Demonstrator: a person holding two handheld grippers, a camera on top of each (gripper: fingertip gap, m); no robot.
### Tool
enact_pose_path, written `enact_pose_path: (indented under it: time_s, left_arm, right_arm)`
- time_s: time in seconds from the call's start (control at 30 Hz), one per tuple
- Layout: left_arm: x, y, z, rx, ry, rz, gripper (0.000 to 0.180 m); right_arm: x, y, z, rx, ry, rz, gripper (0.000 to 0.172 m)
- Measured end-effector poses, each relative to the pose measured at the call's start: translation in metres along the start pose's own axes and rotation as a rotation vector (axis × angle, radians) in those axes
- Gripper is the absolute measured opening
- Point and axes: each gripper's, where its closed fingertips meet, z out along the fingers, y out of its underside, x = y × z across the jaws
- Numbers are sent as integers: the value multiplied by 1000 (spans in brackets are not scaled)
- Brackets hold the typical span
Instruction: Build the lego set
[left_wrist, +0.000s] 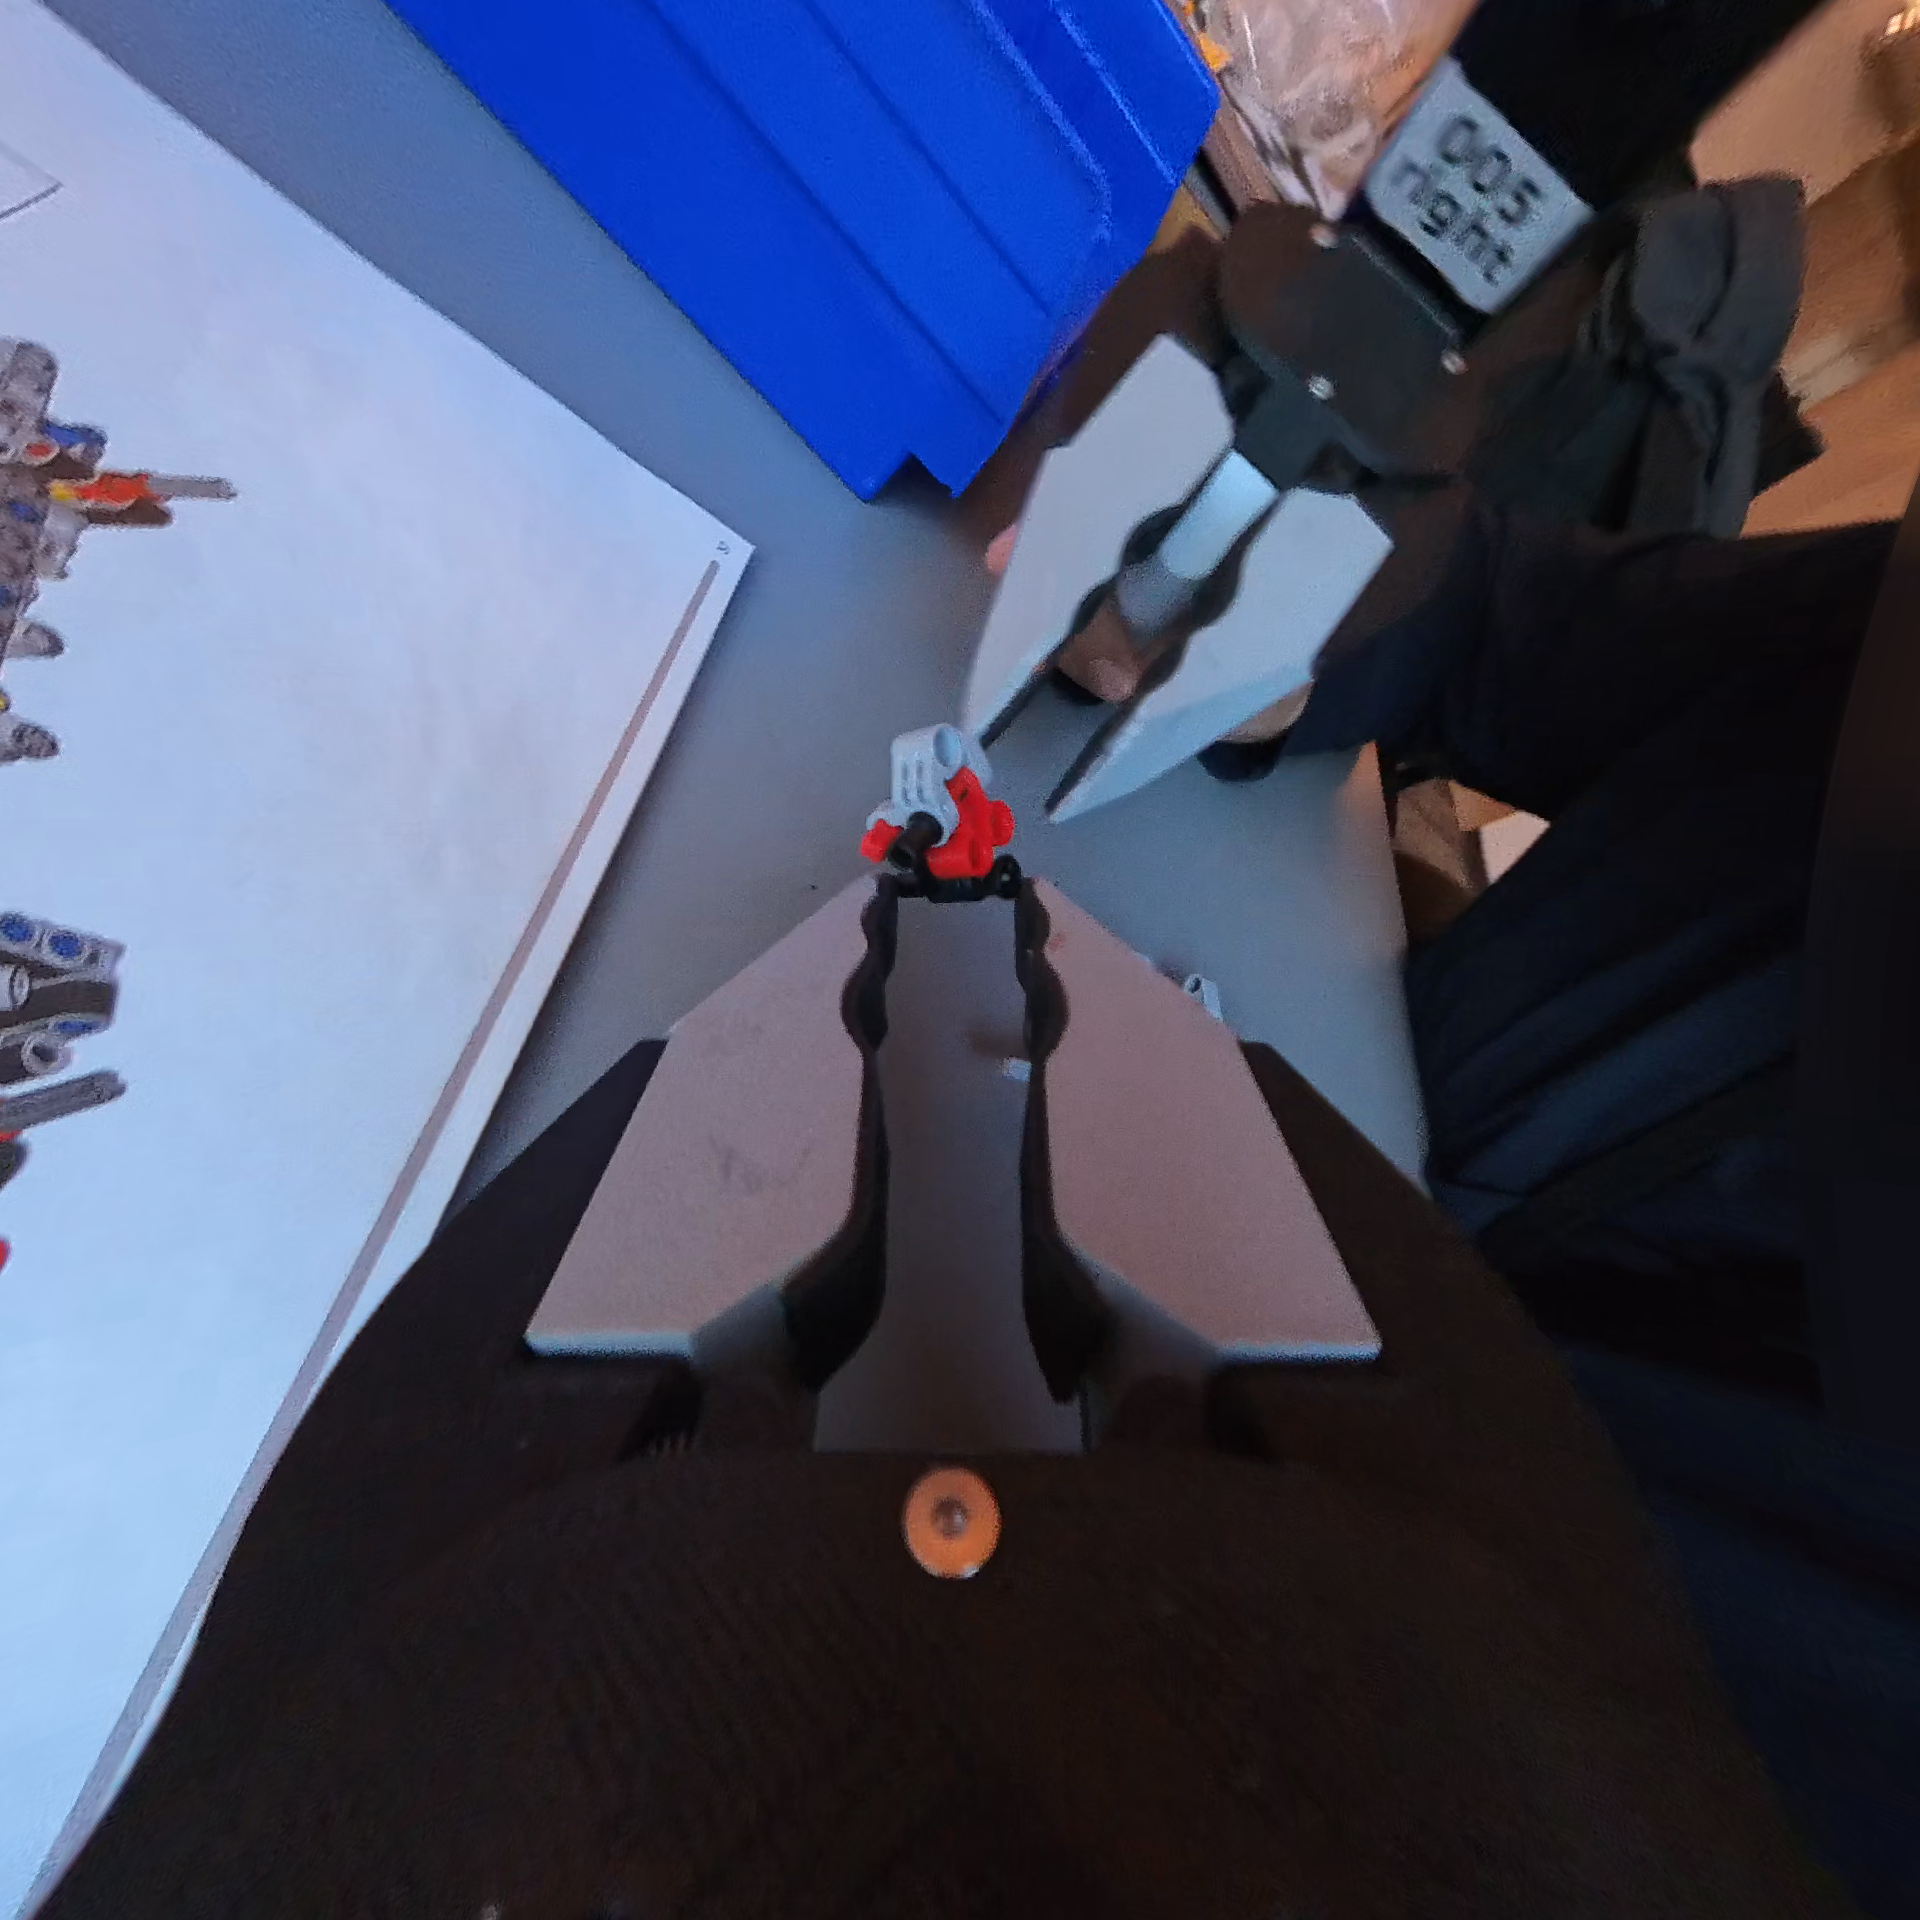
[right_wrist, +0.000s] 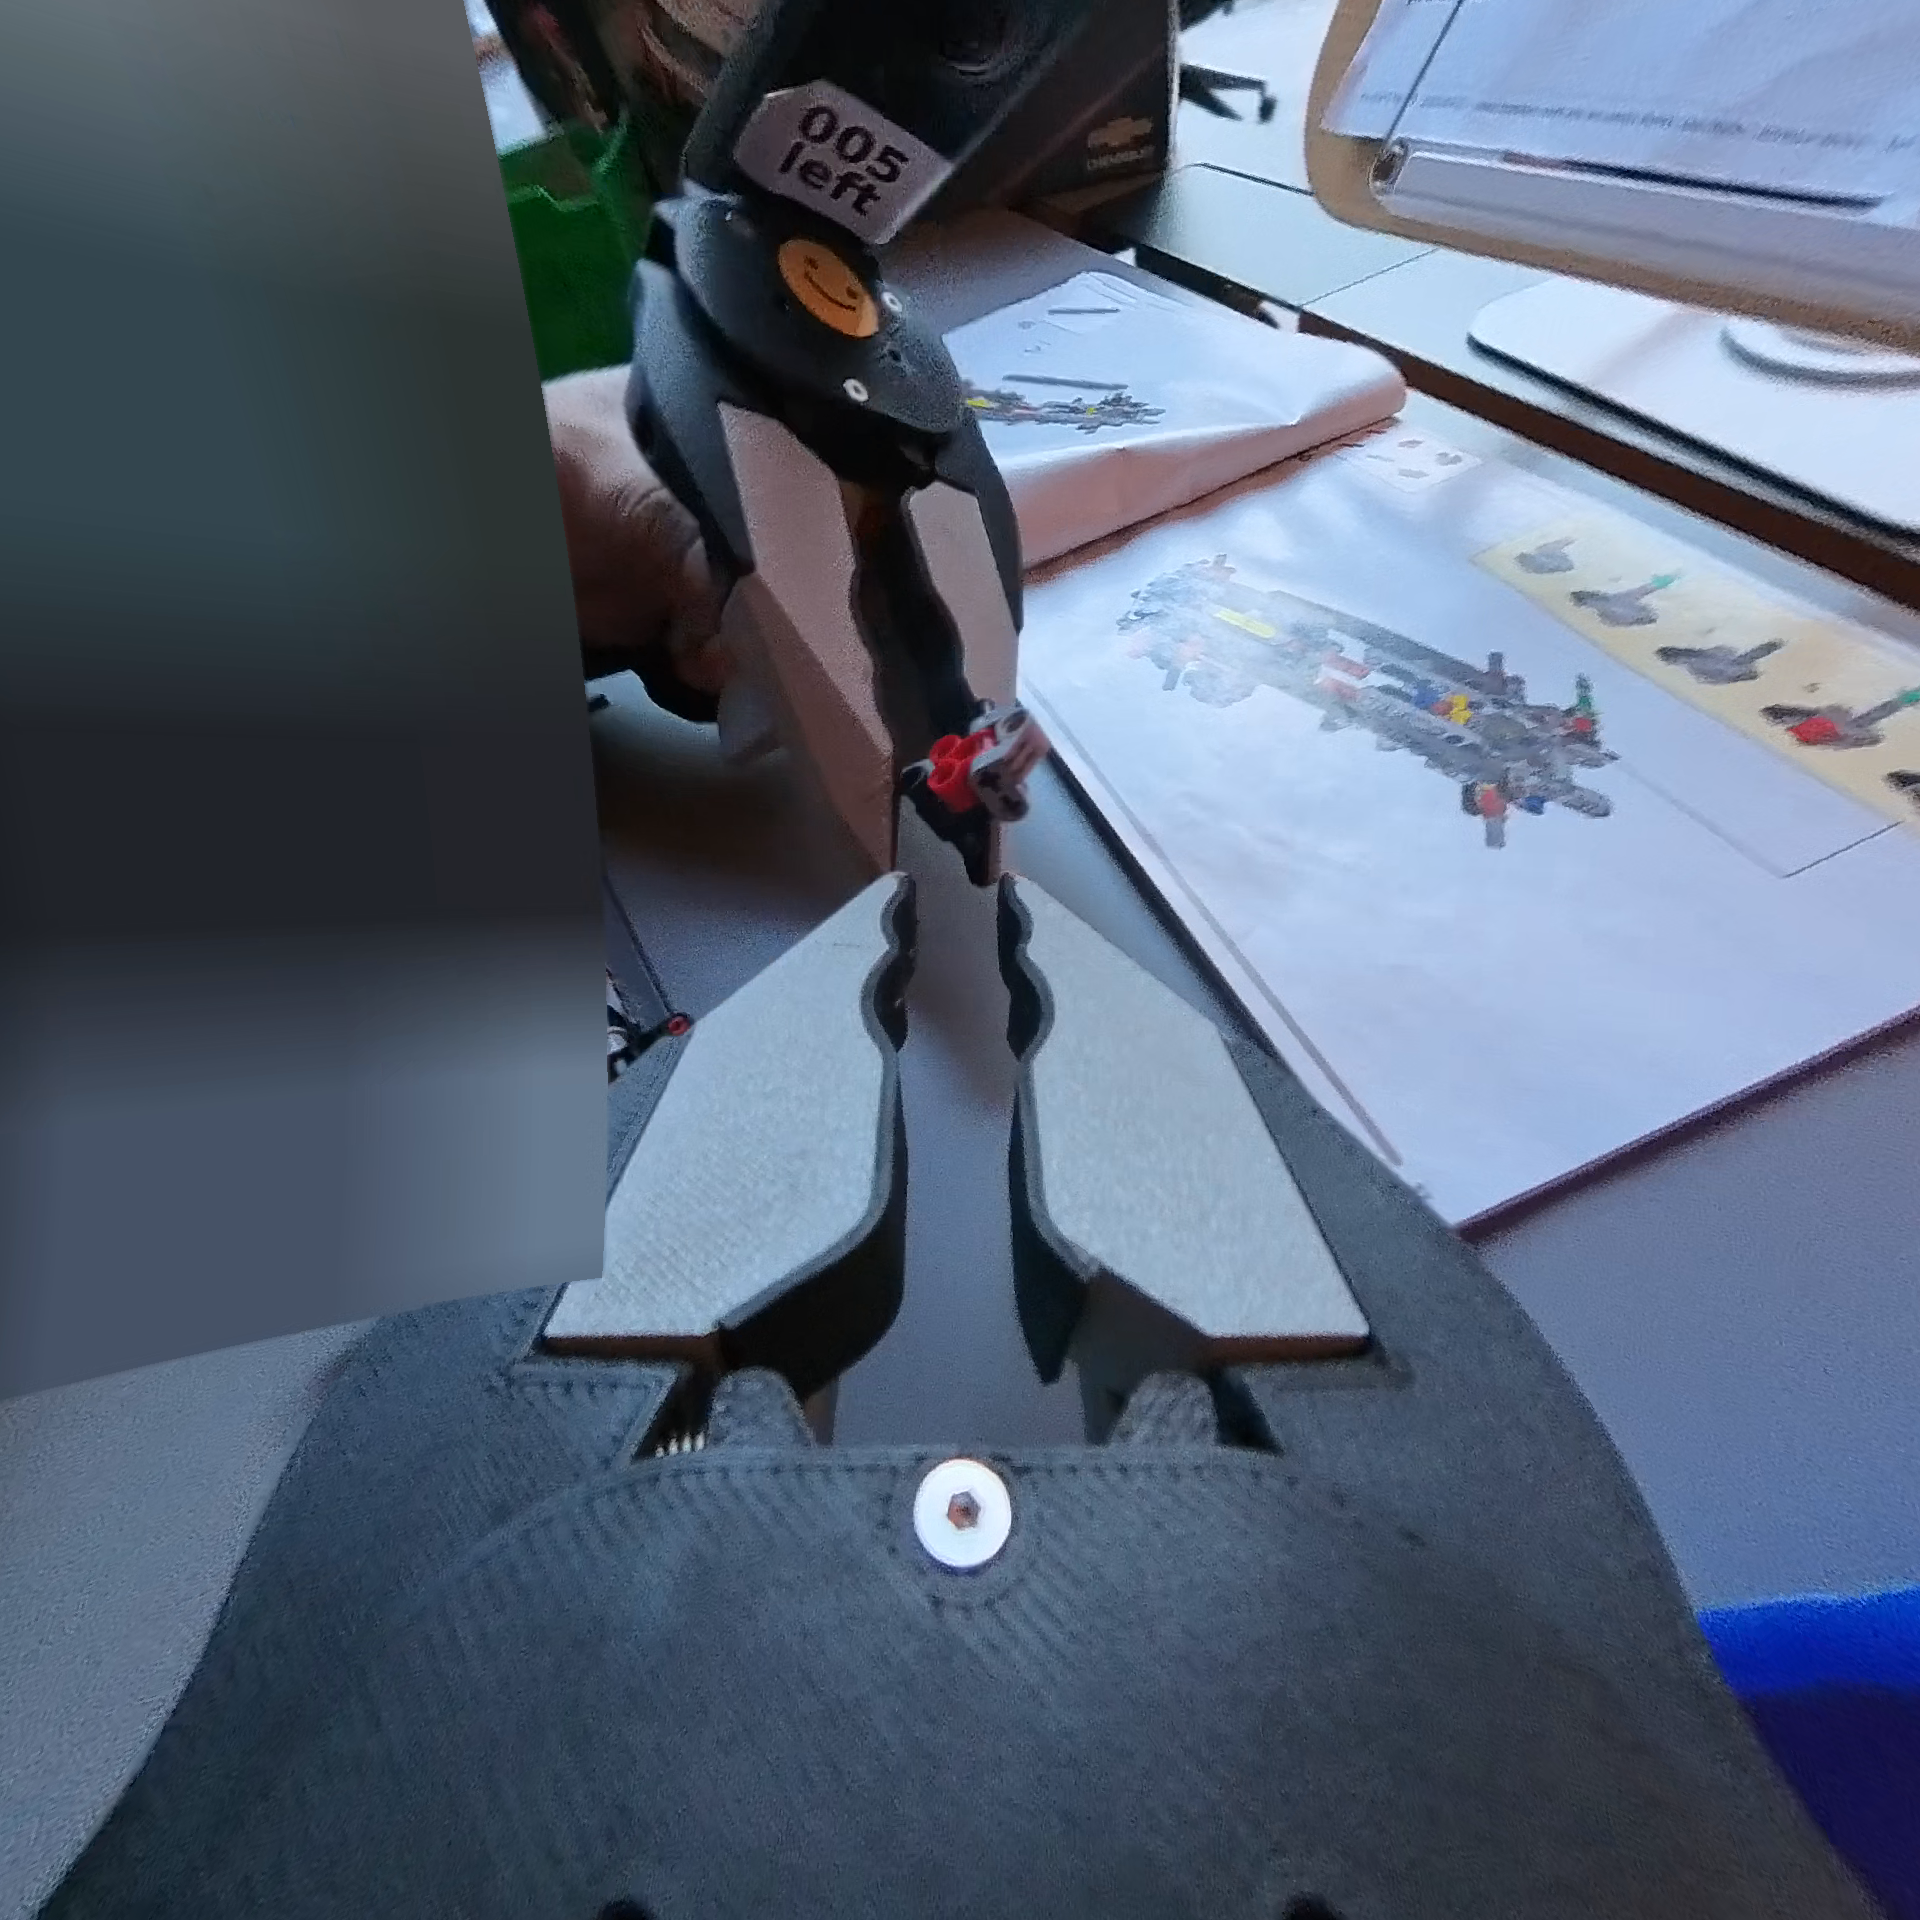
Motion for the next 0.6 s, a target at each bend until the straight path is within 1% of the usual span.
enact_pose_path:
  time_s: [0.1,0.2,0.3,0.37,0.47,0.53,0.6]
  left_arm:
    - [-6,1,-1,11,-3,-53,21]
    - [-4,1,1,11,5,-69,21]
    - [1,2,4,-3,17,-62,21]
    - [3,4,6,-18,15,-58,21]
    - [-1,7,6,-38,-7,-63,21]
    - [-7,12,6,-62,-35,-68,21]
    - [-8,15,8,-79,-44,-69,21]
  right_arm:
    - [-1,-1,1,-22,89,-137,17]
    - [-1,1,6,-57,195,-295,25]
    - [-6,5,11,-94,229,-391,27]
    - [-8,4,11,-79,224,-405,31]
    - [-7,-5,5,-29,227,-378,35]
    - [-10,-7,4,5,188,-349,37]
    - [-12,-2,8,-4,136,-295,35]
